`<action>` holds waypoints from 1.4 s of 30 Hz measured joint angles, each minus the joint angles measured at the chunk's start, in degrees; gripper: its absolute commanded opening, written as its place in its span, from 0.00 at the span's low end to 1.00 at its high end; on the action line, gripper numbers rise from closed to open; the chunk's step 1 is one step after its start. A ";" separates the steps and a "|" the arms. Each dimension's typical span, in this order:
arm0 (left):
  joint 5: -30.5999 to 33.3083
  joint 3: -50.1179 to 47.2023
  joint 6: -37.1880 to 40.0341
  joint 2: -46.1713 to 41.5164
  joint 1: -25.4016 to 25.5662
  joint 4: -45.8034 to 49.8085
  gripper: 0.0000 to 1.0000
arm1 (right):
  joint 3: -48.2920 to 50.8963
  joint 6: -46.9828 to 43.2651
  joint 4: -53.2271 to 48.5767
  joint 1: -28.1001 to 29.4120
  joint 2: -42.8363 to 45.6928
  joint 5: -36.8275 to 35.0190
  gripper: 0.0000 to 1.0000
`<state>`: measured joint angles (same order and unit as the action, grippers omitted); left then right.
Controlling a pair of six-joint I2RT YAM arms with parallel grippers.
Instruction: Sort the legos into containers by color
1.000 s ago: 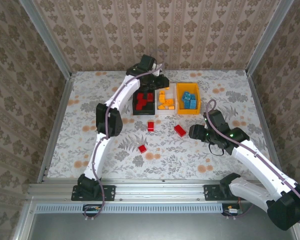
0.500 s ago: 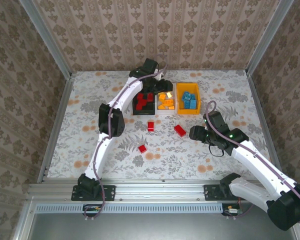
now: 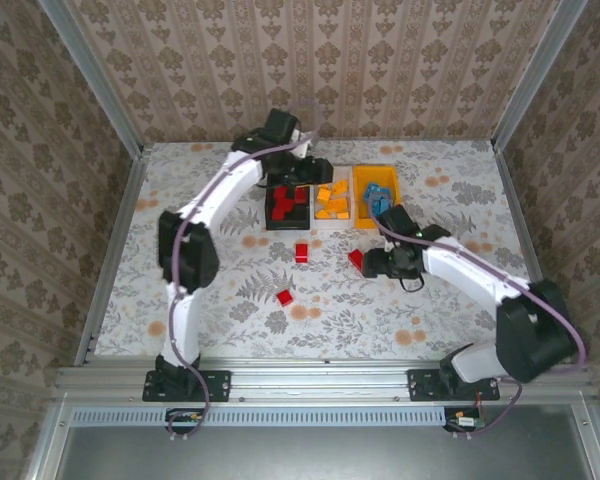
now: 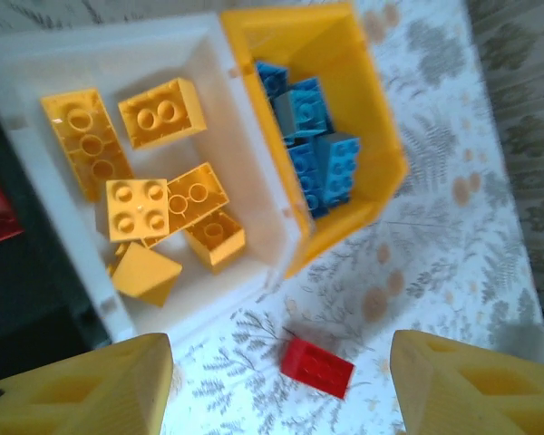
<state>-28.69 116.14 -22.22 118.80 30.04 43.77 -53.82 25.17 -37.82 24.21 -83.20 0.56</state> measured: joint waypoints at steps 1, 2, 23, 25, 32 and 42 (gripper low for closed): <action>-0.04 -4.79 0.20 -4.79 -0.96 -1.90 0.66 | -1.75 -0.90 0.20 0.13 -2.64 0.20 0.76; -0.11 -9.70 0.35 -9.38 -2.25 -3.76 0.66 | -3.34 -1.51 0.11 0.50 -5.42 0.20 0.76; 0.44 -55.34 5.05 -52.61 -24.72 -5.31 0.70 | -19.21 -7.17 -1.05 4.52 -27.06 -3.32 0.38; 0.44 -56.43 5.73 -53.40 -25.73 -4.83 0.71 | -19.21 -7.30 -1.44 4.94 -27.23 -4.22 0.32; 0.33 -59.43 7.50 -53.94 -28.24 -3.89 0.71 | -19.91 -6.58 -3.26 6.58 -26.53 -5.07 0.30; 0.44 -63.12 9.68 -54.25 -28.63 -4.52 0.72 | -45.68 -4.37 -8.31 9.11 -26.99 0.04 0.30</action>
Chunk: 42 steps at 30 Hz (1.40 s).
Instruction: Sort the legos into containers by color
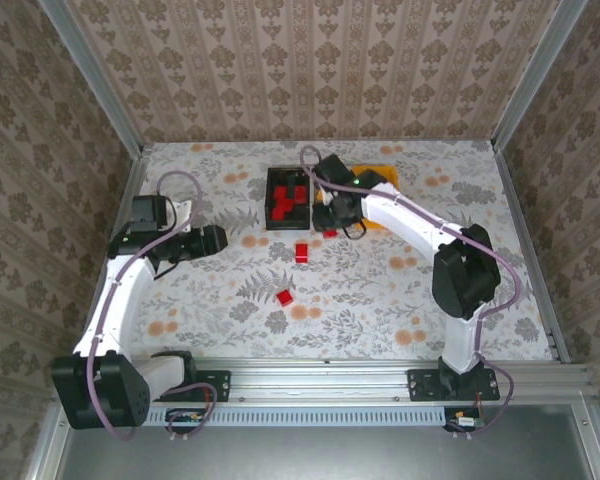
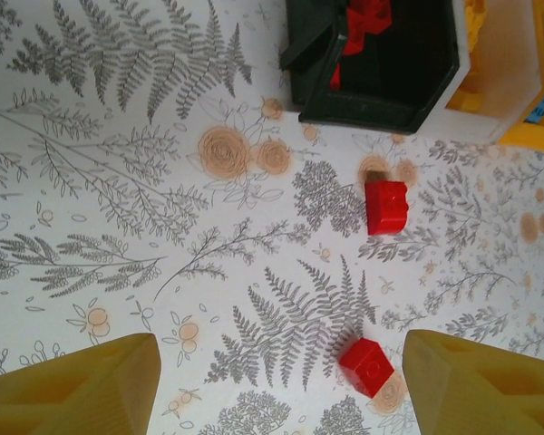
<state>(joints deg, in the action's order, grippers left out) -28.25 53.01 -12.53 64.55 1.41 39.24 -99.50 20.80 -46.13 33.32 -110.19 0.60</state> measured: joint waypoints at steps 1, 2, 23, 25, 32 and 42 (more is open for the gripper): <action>0.00 -0.68 0.22 -0.09 0.00 -0.15 0.72 | -4.42 0.22 -0.28 0.00 -1.49 0.39 0.30; 0.02 -1.18 0.39 -0.11 0.00 -0.13 0.72 | -9.31 0.39 -0.42 0.00 -3.54 0.83 0.30; 0.61 -1.62 1.62 0.52 0.07 -0.37 0.73 | -45.77 2.54 -3.45 -0.04 -37.24 0.35 0.58; 0.61 -1.62 1.70 0.87 0.07 -0.44 0.74 | -46.14 2.78 -3.39 0.00 -37.24 0.31 0.61; 0.63 -1.62 1.86 1.09 0.07 -0.55 0.74 | -46.38 2.80 -3.39 -0.04 -37.24 0.35 0.66; 0.63 -1.62 1.88 1.09 0.07 -0.59 0.74 | -46.38 2.99 -3.37 -0.04 -37.24 0.79 0.66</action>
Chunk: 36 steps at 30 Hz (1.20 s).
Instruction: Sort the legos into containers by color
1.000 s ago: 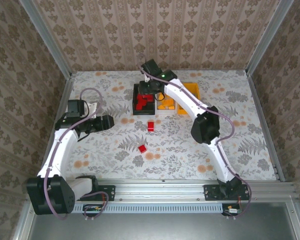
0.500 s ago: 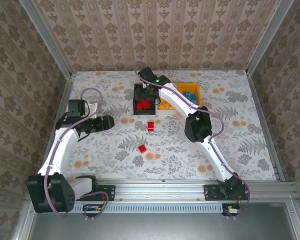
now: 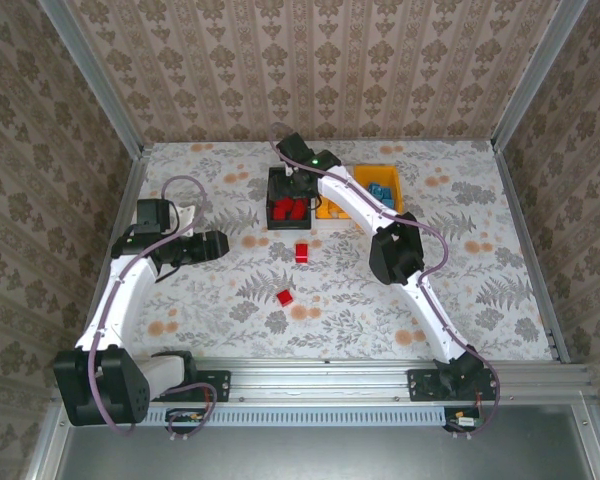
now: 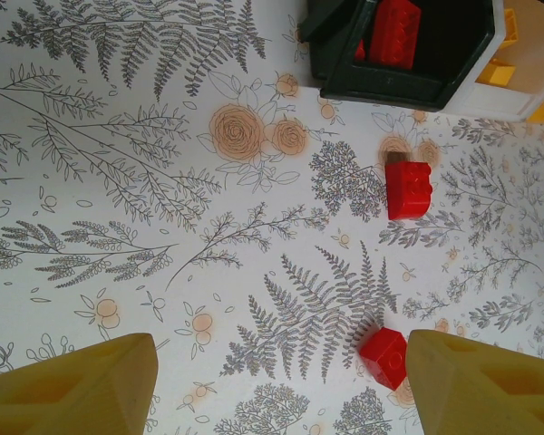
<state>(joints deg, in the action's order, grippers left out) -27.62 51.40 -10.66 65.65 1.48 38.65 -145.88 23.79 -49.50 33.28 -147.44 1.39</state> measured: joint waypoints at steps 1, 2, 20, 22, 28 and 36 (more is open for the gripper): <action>0.00 0.00 0.00 0.00 0.00 -0.02 0.74 | 0.00 0.02 0.00 0.00 0.02 0.13 0.66; 0.00 0.00 0.00 0.00 0.00 -0.07 0.74 | 0.00 0.07 0.00 0.00 0.04 0.20 0.66; -0.02 0.00 0.02 0.00 -0.02 -0.11 0.74 | 3.61 0.15 -0.63 0.76 16.96 0.85 0.66; -0.04 0.00 0.04 0.00 -0.02 -0.11 0.74 | 4.83 -0.02 -1.66 1.01 19.58 1.07 0.66; -1.31 0.00 0.04 0.00 -0.02 -0.59 0.76 | 13.20 -1.38 -7.02 2.78 26.34 1.16 0.67; -4.83 -0.15 0.04 1.84 1.01 -2.08 0.78 | 38.56 -1.31 -9.01 7.43 32.54 -2.69 0.68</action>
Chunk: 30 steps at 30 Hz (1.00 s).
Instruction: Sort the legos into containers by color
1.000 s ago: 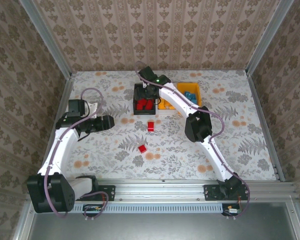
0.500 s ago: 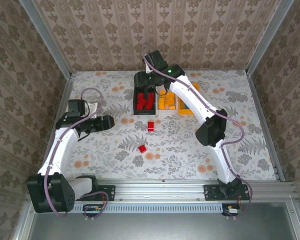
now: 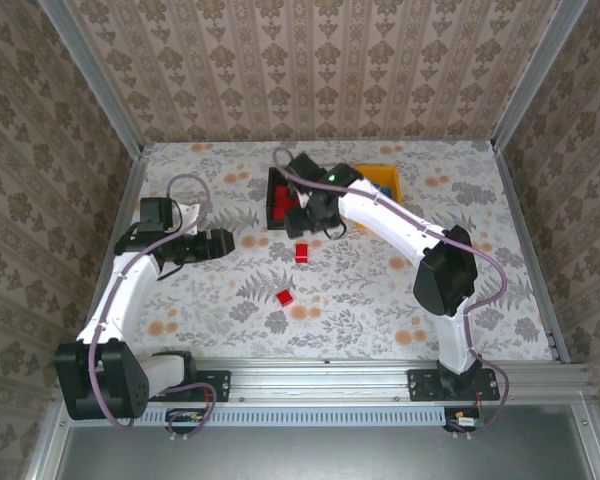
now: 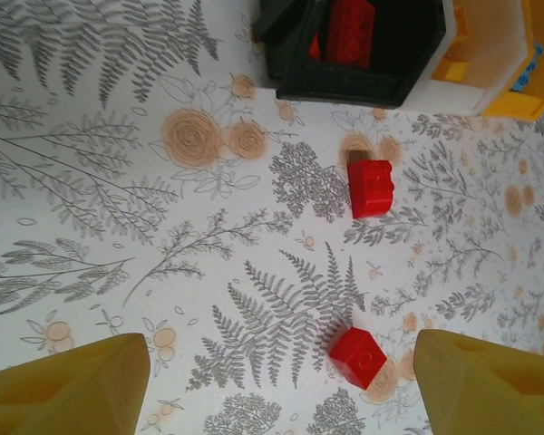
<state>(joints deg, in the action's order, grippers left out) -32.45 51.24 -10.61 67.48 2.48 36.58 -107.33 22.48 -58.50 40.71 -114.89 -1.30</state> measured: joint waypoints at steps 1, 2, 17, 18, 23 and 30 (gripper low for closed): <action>-0.22 -0.13 0.00 0.20 0.17 -0.04 0.78 | 2.97 0.15 0.44 0.42 0.24 0.00 0.68; -0.42 -0.28 0.00 0.20 0.31 -0.02 0.79 | 5.90 0.39 0.85 0.79 0.26 0.02 0.68; -0.81 -0.39 0.39 0.72 1.25 0.00 0.79 | 13.29 10.38 13.31 0.85 -2.16 0.00 0.71; -0.81 -0.39 0.39 0.72 1.25 0.02 0.80 | 12.81 10.84 13.38 0.90 -2.95 -0.17 0.71; -0.81 -0.39 0.42 0.72 1.25 0.00 0.80 | 9.64 12.31 13.40 1.40 -6.69 -1.84 0.71; -0.81 -0.39 0.42 0.72 1.27 0.02 0.80 | 5.68 12.92 13.18 1.73 -9.01 -3.72 0.68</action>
<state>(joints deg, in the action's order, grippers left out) -33.26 50.85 -10.20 68.20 3.75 36.60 -101.65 35.40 -45.32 42.44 -123.90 -5.02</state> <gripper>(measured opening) 0.802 0.689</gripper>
